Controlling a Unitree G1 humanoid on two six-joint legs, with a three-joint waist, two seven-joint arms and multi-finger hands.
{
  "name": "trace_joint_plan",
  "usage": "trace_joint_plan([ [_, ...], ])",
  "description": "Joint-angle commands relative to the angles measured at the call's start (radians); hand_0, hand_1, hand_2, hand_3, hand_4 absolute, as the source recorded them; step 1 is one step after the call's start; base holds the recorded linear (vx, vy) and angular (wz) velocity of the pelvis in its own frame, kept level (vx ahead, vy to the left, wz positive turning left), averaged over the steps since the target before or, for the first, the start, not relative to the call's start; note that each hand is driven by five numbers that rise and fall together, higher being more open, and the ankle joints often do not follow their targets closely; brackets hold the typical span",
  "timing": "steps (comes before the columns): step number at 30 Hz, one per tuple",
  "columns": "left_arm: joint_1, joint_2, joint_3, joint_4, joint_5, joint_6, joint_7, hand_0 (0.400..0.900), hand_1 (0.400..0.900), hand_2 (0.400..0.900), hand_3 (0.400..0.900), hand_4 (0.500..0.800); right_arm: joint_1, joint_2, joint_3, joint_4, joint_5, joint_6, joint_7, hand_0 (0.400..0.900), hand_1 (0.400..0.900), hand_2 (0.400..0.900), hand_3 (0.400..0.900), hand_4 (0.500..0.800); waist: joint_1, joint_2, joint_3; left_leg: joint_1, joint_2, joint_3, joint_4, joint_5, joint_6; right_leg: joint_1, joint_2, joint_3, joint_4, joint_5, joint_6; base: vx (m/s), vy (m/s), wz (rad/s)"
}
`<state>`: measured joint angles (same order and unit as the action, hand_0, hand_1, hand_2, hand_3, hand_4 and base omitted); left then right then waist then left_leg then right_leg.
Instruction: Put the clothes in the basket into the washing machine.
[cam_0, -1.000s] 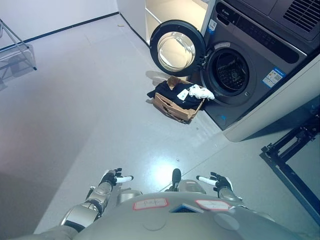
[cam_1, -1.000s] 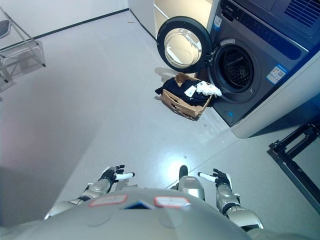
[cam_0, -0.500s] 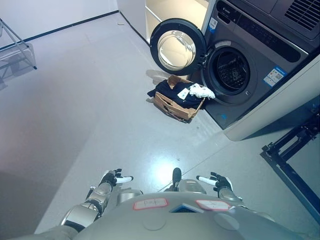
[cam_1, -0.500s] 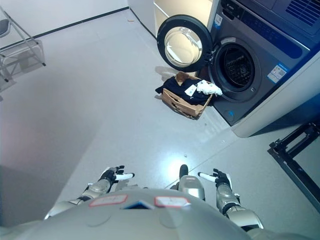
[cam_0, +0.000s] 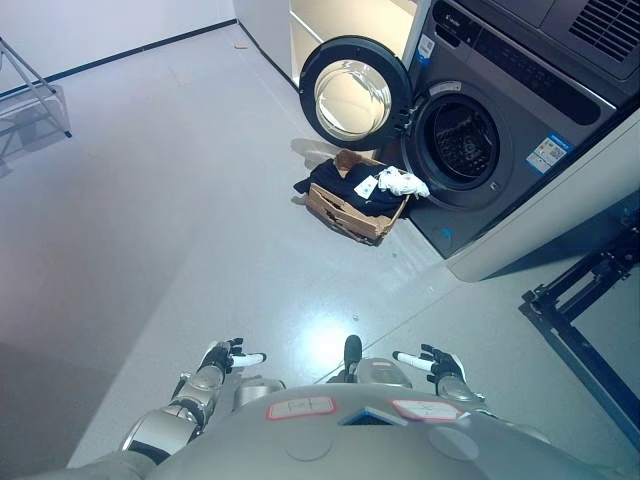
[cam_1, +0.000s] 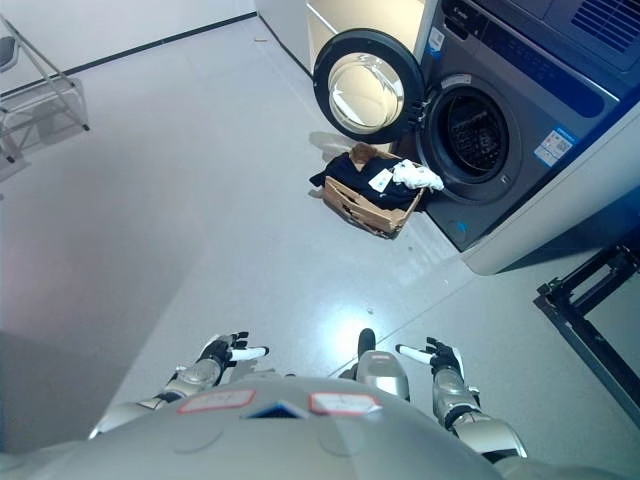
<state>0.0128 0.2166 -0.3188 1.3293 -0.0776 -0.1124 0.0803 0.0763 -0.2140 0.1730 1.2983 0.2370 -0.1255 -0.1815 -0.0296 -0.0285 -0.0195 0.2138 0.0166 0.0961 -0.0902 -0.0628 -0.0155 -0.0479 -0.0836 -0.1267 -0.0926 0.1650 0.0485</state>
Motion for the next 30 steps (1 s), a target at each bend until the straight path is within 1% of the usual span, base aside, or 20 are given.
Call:
trace_joint_plan([
  [1,-0.048,0.014,0.013,0.043,0.008,-0.02,0.02,0.9,0.9,0.9,0.9,0.8,-0.069,-0.034,0.022,0.047,0.03,-0.019,-0.013,0.9,0.9,0.9,0.9,0.8,-0.013,-0.001,0.002,-0.097,-0.017,-0.03,0.003,0.015,-0.007,0.126,0.008,-0.002,0.035,-0.143,0.05,0.0,0.0,0.0],
  [5,-0.05,0.017,0.019,0.038,0.0,-0.019,0.024,0.9,0.9,0.9,0.9,0.8,-0.077,-0.039,0.018,0.039,0.034,-0.016,-0.013,0.9,0.9,0.9,0.9,0.8,-0.008,0.003,0.008,-0.095,-0.024,-0.034,0.003,0.013,0.006,0.11,0.003,0.005,0.061,-0.147,0.052,0.01,0.028,-0.04],
  [7,-0.058,0.021,0.02,0.036,-0.004,-0.019,0.026,0.9,0.9,0.9,0.9,0.8,-0.086,-0.041,0.014,0.037,0.04,-0.016,-0.013,0.9,0.9,0.9,0.9,0.8,-0.006,0.009,0.018,-0.101,-0.029,-0.037,0.003,0.017,0.02,0.074,-0.002,0.01,0.121,-0.156,0.053,-0.03,0.068,-0.06],
  [10,-0.075,0.028,0.015,0.021,-0.016,-0.024,0.026,0.9,0.9,0.9,0.9,0.8,-0.101,-0.047,0.0,0.026,0.062,-0.018,-0.016,0.9,0.9,0.9,0.9,0.8,-0.007,0.023,0.051,-0.14,-0.044,-0.044,0.049,0.008,0.052,-0.032,-0.012,0.021,0.308,-0.163,0.069,-0.09,0.125,-0.07],
  [11,-0.077,0.032,0.013,0.014,-0.018,-0.025,0.027,0.9,0.9,0.9,0.9,0.8,-0.104,-0.051,-0.005,0.022,0.066,-0.019,-0.014,0.9,0.9,0.9,0.9,0.8,-0.011,0.027,0.066,-0.147,-0.054,-0.051,0.066,0.002,0.067,-0.08,-0.024,0.032,0.422,-0.135,0.084,-0.08,0.177,0.02],
  [12,-0.077,0.036,0.014,0.009,-0.024,-0.028,0.028,0.9,0.9,0.9,0.9,0.8,-0.106,-0.054,-0.009,0.019,0.073,-0.022,-0.012,0.9,0.9,0.9,0.9,0.8,-0.017,0.035,0.079,-0.15,-0.059,-0.056,0.075,0.001,0.077,-0.127,-0.032,0.044,0.51,-0.079,0.092,-0.07,0.191,0.08],
  [13,-0.081,0.039,0.014,0.009,-0.026,-0.028,0.028,0.9,0.9,0.9,0.9,0.8,-0.107,-0.054,-0.01,0.014,0.076,-0.024,-0.013,0.9,0.9,0.9,0.9,0.8,-0.024,0.043,0.099,-0.146,-0.06,-0.061,0.08,-0.001,0.085,-0.172,-0.033,0.054,0.589,-0.048,0.097,-0.05,0.186,0.11],
  [14,-0.087,0.043,0.015,0.012,-0.028,-0.028,0.03,0.9,0.9,0.9,0.9,0.8,-0.114,-0.057,-0.009,0.016,0.077,-0.025,-0.015,0.9,0.9,0.9,0.9,0.8,-0.032,0.056,0.12,-0.146,-0.056,-0.069,0.088,0.001,0.092,-0.212,-0.022,0.063,0.665,-0.042,0.092,0.01,0.153,0.1],
  [15,-0.089,0.047,0.016,0.013,-0.03,-0.027,0.032,0.9,0.9,0.9,0.9,0.8,-0.116,-0.06,-0.014,0.015,0.079,-0.027,-0.019,0.9,0.9,0.9,0.9,0.8,-0.034,0.066,0.129,-0.144,-0.052,-0.077,0.092,0.0,0.092,-0.25,-0.024,0.062,0.701,-0.053,0.088,0.08,0.107,0.1],
  [16,-0.09,0.048,0.018,0.014,-0.034,-0.027,0.033,0.9,0.9,0.9,0.9,0.8,-0.119,-0.066,-0.028,0.018,0.084,-0.027,-0.024,0.9,0.9,0.9,0.9,0.8,-0.037,0.07,0.132,-0.137,-0.055,-0.08,0.092,-0.005,0.094,-0.278,-0.038,0.053,0.695,-0.05,0.082,0.18,0.041,0.14],
  [17,-0.092,0.048,0.018,0.017,-0.04,-0.03,0.035,0.9,0.9,0.9,0.9,0.8,-0.119,-0.072,-0.038,0.019,0.084,-0.025,-0.028,0.9,0.9,0.9,0.9,0.8,-0.04,0.069,0.129,-0.126,-0.062,-0.086,0.086,-0.011,0.09,-0.293,-0.057,0.042,0.644,-0.049,0.078,0.15,0.011,0.14],
  [18,-0.092,0.048,0.018,0.018,-0.04,-0.03,0.035,0.9,0.9,0.9,0.9,0.8,-0.119,-0.072,-0.038,0.019,0.084,-0.025,-0.028,0.9,0.9,0.9,0.9,0.8,-0.042,0.07,0.131,-0.122,-0.062,-0.089,0.084,-0.012,0.09,-0.289,-0.057,0.039,0.645,-0.051,0.078,0.3,-0.07,0.23],
  [19,-0.094,0.047,0.014,0.022,-0.044,-0.033,0.036,0.9,0.9,0.9,0.9,0.8,-0.114,-0.078,-0.051,0.014,0.077,-0.019,-0.03,0.9,0.9,0.9,0.9,0.8,-0.047,0.059,0.123,-0.085,-0.075,-0.104,0.064,-0.034,0.079,-0.293,-0.096,0.019,0.503,-0.047,0.08,0.35,-0.136,0.27],
  [20,-0.102,0.046,0.009,0.027,-0.045,-0.036,0.039,0.9,0.9,0.9,0.9,0.8,-0.115,-0.081,-0.057,0.015,0.073,-0.016,-0.033,0.9,0.9,0.9,0.9,0.8,-0.055,0.047,0.119,-0.057,-0.083,-0.116,0.05,-0.051,0.067,-0.294,-0.113,0.006,0.37,-0.041,0.084,0.47,-0.19,0.33],
  [22,-0.11,0.044,0.007,0.027,-0.046,-0.04,0.043,0.9,0.9,0.9,0.9,0.8,-0.112,-0.082,-0.067,0.005,0.071,-0.011,-0.035,0.9,0.9,0.9,0.9,0.8,-0.066,0.041,0.118,0.0,-0.074,-0.135,0.028,-0.079,0.048,-0.263,-0.115,-0.005,0.21,-0.002,0.098,0.36,-0.188,0.26],
  [24,-0.109,0.041,0.012,0.024,-0.053,-0.041,0.05,0.9,0.9,0.9,0.9,0.8,-0.111,-0.083,-0.069,0.001,0.071,-0.009,-0.032,0.9,0.9,0.9,0.9,0.8,-0.071,0.034,0.106,0.045,-0.056,-0.144,0.018,-0.109,0.033,-0.248,-0.106,0.011,0.148,0.029,0.1,0.32,-0.208,0.22],
  [26,-0.107,0.035,0.018,0.03,-0.057,-0.041,0.057,0.9,0.9,0.9,0.9,0.8,-0.108,-0.079,-0.067,-0.002,0.077,-0.012,-0.029,0.9,0.9,0.9,0.9,0.8,-0.076,0.027,0.077,0.053,-0.03,-0.151,0.042,-0.137,0.02,-0.225,-0.078,0.041,0.123,0.028,0.086,0.27,-0.21,0.22],
  [27,-0.107,0.035,0.018,0.03,-0.057,-0.041,0.057,0.9,0.9,0.9,0.9,0.8,-0.108,-0.079,-0.066,-0.003,0.077,-0.012,-0.029,0.9,0.9,0.9,0.9,0.8,-0.075,0.029,0.076,0.053,-0.028,-0.15,0.043,-0.139,0.019,-0.224,-0.077,0.04,0.122,0.027,0.086,0.23,-0.189,0.14],
  [29,-0.108,0.03,0.02,0.029,-0.068,-0.04,0.062,0.9,0.9,0.9,0.9,0.8,-0.113,-0.081,-0.058,-0.011,0.08,-0.018,-0.022,0.9,0.9,0.9,0.9,0.8,-0.077,0.029,0.062,0.043,0.0,-0.152,0.105,-0.143,0.006,-0.221,-0.043,0.048,0.165,0.0,0.07,0.24,-0.213,0.05],
  [30,-0.103,0.026,0.019,0.024,-0.074,-0.04,0.061,0.9,0.9,0.9,0.9,0.8,-0.112,-0.082,-0.05,-0.015,0.08,-0.02,-0.017,0.9,0.9,0.9,0.9,0.8,-0.079,0.031,0.054,0.032,0.015,-0.155,0.153,-0.119,-0.001,-0.215,-0.013,0.047,0.186,-0.024,0.047,0.28,-0.256,0.02],
])
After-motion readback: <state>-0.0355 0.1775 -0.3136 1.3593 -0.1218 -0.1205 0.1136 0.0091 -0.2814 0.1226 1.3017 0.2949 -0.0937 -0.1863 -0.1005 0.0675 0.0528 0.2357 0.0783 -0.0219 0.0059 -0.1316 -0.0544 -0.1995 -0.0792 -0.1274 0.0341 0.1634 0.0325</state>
